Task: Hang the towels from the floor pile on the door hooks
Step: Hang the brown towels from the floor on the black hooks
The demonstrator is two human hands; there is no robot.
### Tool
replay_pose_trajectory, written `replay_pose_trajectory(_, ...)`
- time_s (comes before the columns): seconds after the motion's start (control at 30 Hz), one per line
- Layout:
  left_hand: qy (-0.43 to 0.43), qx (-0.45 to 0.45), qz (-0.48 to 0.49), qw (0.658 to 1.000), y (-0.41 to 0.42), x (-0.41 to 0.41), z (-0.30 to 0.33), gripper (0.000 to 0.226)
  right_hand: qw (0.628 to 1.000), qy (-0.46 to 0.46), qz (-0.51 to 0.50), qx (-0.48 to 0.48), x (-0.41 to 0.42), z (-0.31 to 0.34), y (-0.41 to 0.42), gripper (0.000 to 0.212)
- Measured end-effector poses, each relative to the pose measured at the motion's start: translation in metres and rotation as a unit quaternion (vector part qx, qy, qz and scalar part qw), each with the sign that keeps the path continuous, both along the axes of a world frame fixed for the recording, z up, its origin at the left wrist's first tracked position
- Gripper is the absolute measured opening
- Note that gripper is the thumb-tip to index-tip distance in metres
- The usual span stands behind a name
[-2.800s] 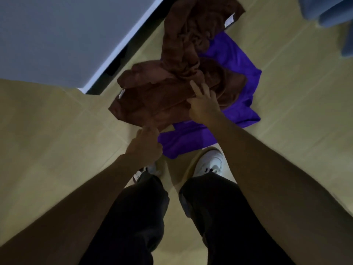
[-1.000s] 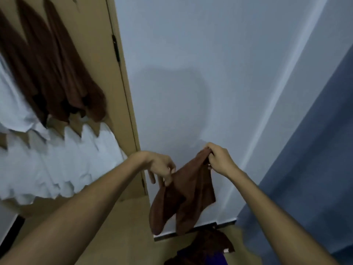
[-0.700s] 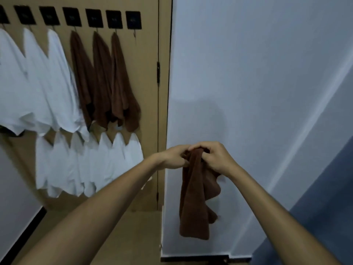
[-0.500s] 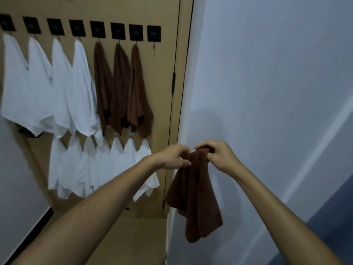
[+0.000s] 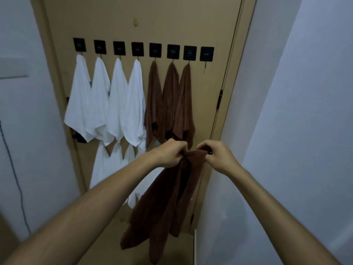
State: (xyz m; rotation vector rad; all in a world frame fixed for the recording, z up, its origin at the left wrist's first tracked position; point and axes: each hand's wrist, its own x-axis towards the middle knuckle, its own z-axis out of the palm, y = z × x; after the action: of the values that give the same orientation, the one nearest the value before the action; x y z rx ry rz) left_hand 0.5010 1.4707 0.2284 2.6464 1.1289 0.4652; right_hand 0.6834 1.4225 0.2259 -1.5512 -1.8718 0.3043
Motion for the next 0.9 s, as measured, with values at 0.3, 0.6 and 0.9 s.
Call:
replay_pose_trajectory(0.3, -0.057, -0.091, 0.066, 0.992, 0.025, -0.104, -0.01, 0.025, 0.983, 0.163, 0.038, -0.082, -0.083, -0.007, 0.031, 0.019)
replay_pose_trajectory(0.6, -0.156, -0.191, 0.071, 0.967, 0.027, -0.126, 0.001, 0.024, 0.982, 0.143, 0.042, -0.114, -0.126, 0.002, 0.042, 0.02)
replay_pose_trajectory(0.9, -0.18, -0.208, 0.029, 0.961, 0.033, -0.126, 0.02, 0.02, 0.977, 0.158, 0.079, -0.123, -0.124, 0.015, 0.043, 0.009)
